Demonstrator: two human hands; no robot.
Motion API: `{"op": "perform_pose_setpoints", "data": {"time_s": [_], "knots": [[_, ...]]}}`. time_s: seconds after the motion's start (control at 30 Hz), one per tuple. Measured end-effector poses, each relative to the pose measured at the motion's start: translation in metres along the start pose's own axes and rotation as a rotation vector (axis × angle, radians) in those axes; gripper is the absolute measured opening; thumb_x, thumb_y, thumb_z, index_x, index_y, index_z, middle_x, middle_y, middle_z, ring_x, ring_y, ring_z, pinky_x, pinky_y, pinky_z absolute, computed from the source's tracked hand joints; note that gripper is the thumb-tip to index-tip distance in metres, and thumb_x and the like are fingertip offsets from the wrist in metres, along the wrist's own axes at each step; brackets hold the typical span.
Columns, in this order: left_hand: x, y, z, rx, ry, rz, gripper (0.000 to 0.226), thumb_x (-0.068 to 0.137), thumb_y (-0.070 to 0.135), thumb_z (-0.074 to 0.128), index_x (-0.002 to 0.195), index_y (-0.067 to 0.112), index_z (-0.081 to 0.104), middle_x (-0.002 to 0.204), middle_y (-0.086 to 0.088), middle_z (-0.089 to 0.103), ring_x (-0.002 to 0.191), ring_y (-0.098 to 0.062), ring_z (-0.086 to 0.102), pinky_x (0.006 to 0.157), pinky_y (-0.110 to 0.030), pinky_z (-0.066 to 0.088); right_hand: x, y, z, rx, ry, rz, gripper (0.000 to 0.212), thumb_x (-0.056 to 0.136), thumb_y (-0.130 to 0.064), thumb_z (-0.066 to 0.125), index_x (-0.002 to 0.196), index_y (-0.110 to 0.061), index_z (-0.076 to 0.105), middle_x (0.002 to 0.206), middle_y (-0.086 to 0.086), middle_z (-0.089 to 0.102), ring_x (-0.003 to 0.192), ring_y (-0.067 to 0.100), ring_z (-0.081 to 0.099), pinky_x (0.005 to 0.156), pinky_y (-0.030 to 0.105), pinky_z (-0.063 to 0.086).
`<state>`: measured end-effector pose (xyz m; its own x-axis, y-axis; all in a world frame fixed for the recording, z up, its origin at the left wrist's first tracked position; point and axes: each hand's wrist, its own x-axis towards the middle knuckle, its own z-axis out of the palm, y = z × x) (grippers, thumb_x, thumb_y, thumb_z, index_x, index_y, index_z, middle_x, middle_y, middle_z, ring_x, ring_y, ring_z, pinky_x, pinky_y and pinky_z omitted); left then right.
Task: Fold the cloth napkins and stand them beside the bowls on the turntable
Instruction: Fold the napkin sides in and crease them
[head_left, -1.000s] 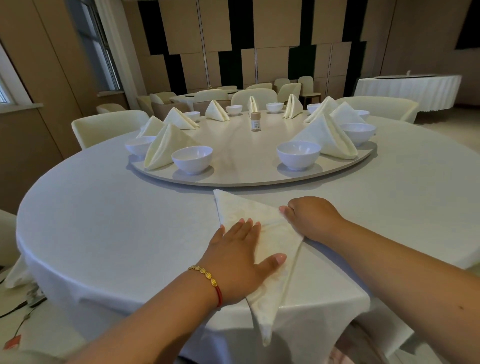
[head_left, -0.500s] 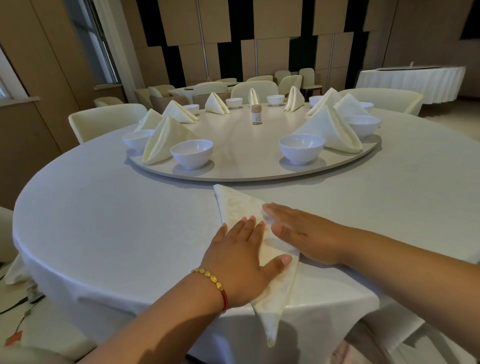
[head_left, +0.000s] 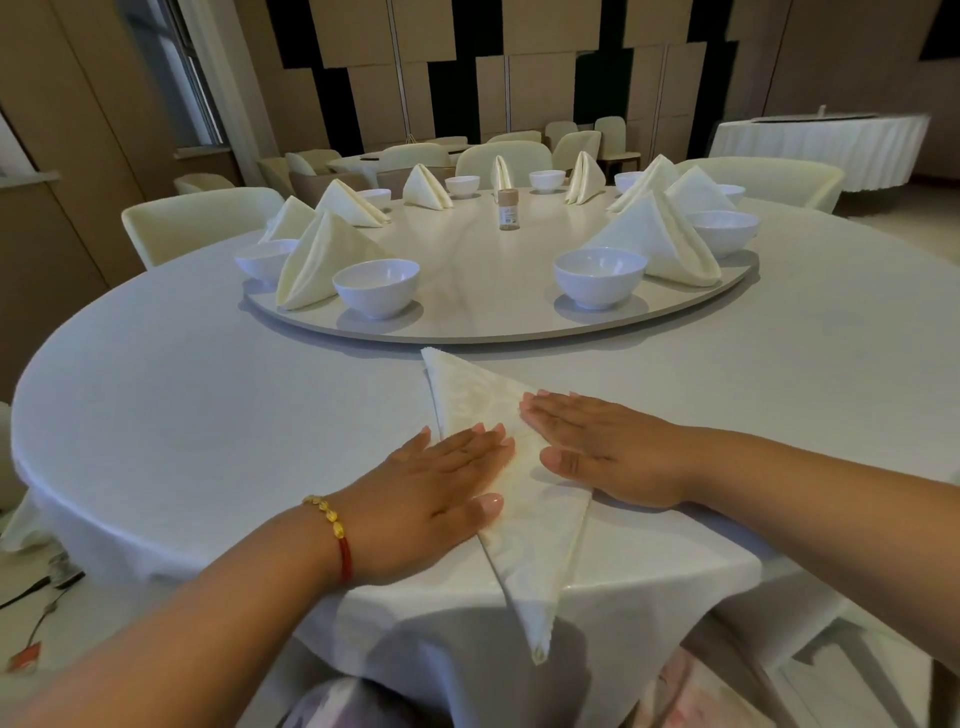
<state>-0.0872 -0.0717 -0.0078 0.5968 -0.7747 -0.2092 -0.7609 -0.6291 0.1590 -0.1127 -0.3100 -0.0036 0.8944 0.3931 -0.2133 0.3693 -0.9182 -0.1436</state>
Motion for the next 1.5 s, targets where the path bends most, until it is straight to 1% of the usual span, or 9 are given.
{"op": "perform_pose_setpoints", "data": {"time_s": [0.23,0.43,0.53,0.67,0.8,0.87,0.97,1.2,1.5], "knots": [[-0.004,-0.024,-0.001,-0.273,-0.009,0.120,0.055,0.093,0.048,0.046,0.141,0.052,0.019,0.154,0.031,0.009,0.138,0.016,-0.007,0.113,-0.022,-0.014,-0.002,-0.002,-0.001,0.016,0.000,0.011,0.063,0.099,-0.050,0.014,0.152,-0.024,-0.008,0.159,-0.011,-0.017,0.133,-0.012,-0.017,0.106,0.009,-0.015],[0.001,-0.018,0.002,-0.227,0.378,0.186,0.042,0.084,0.059,0.051,0.117,0.037,0.066,0.130,0.023,0.055,0.132,0.013,0.031,0.118,-0.018,0.006,0.003,0.007,0.003,0.075,0.008,0.003,0.060,0.102,-0.046,0.015,0.153,-0.024,-0.007,0.159,-0.012,-0.015,0.130,-0.014,-0.017,0.092,-0.003,-0.020],[0.003,-0.010,0.003,-0.387,0.527,0.098,0.021,0.089,0.040,0.060,0.102,0.030,0.073,0.116,0.023,0.062,0.119,0.009,0.047,0.108,-0.011,0.028,0.007,0.013,0.003,0.236,0.001,0.004,0.059,0.101,-0.047,0.016,0.153,-0.027,-0.002,0.157,-0.019,-0.009,0.131,-0.015,-0.013,0.100,-0.001,-0.017],[0.018,0.003,-0.008,-0.895,0.692,-0.098,0.025,0.094,0.015,0.056,0.080,-0.005,0.063,0.072,-0.005,0.057,0.066,-0.007,0.051,0.065,-0.016,0.045,0.005,0.022,0.002,0.859,0.140,-0.110,0.078,0.085,-0.077,0.031,0.151,-0.036,0.023,0.156,-0.024,0.020,0.142,-0.005,0.016,0.119,0.032,0.015],[0.034,-0.003,-0.009,-0.995,0.736,-0.279,0.038,0.095,0.032,0.053,0.069,0.004,0.052,0.062,-0.008,0.050,0.059,-0.019,0.045,0.061,-0.038,0.042,-0.003,0.028,-0.003,1.232,0.270,-0.136,0.070,0.070,-0.048,0.076,0.113,0.001,0.051,0.109,0.002,0.055,0.088,-0.005,0.060,0.077,0.012,0.048],[0.040,-0.007,-0.008,-0.878,0.770,-0.385,0.038,0.097,0.031,0.048,0.067,0.009,0.047,0.059,-0.005,0.047,0.057,-0.017,0.041,0.061,-0.033,0.037,0.001,0.027,-0.007,1.058,0.265,-0.021,0.054,0.063,-0.045,0.075,0.097,-0.007,0.056,0.090,-0.004,0.058,0.078,0.001,0.057,0.072,0.014,0.044],[0.046,-0.007,-0.009,-0.761,0.782,-0.502,0.040,0.099,0.029,0.041,0.063,0.012,0.038,0.062,-0.003,0.044,0.058,-0.016,0.038,0.057,-0.027,0.031,0.014,0.026,-0.012,0.693,0.276,0.176,0.028,0.086,-0.040,0.064,0.082,-0.014,0.055,0.078,-0.005,0.056,0.074,0.012,0.050,0.069,0.027,0.036],[0.063,-0.012,-0.018,-0.604,0.665,-0.729,0.037,0.100,0.025,0.038,0.065,0.013,0.041,0.066,-0.001,0.044,0.071,-0.019,0.045,0.069,-0.027,0.034,0.044,0.014,-0.033,0.304,0.219,0.322,0.041,0.101,-0.035,0.041,0.064,-0.018,0.038,0.068,-0.002,0.041,0.063,0.012,0.037,0.056,0.025,0.026],[0.072,-0.018,-0.021,-0.561,0.614,-0.817,0.025,0.092,0.014,0.045,0.067,0.013,0.041,0.067,-0.002,0.045,0.058,-0.012,0.039,0.049,-0.022,0.028,0.063,0.010,-0.026,0.180,0.288,0.426,0.040,0.102,-0.030,0.036,0.065,-0.014,0.036,0.068,0.002,0.040,0.070,0.020,0.042,0.059,0.029,0.029]]}}
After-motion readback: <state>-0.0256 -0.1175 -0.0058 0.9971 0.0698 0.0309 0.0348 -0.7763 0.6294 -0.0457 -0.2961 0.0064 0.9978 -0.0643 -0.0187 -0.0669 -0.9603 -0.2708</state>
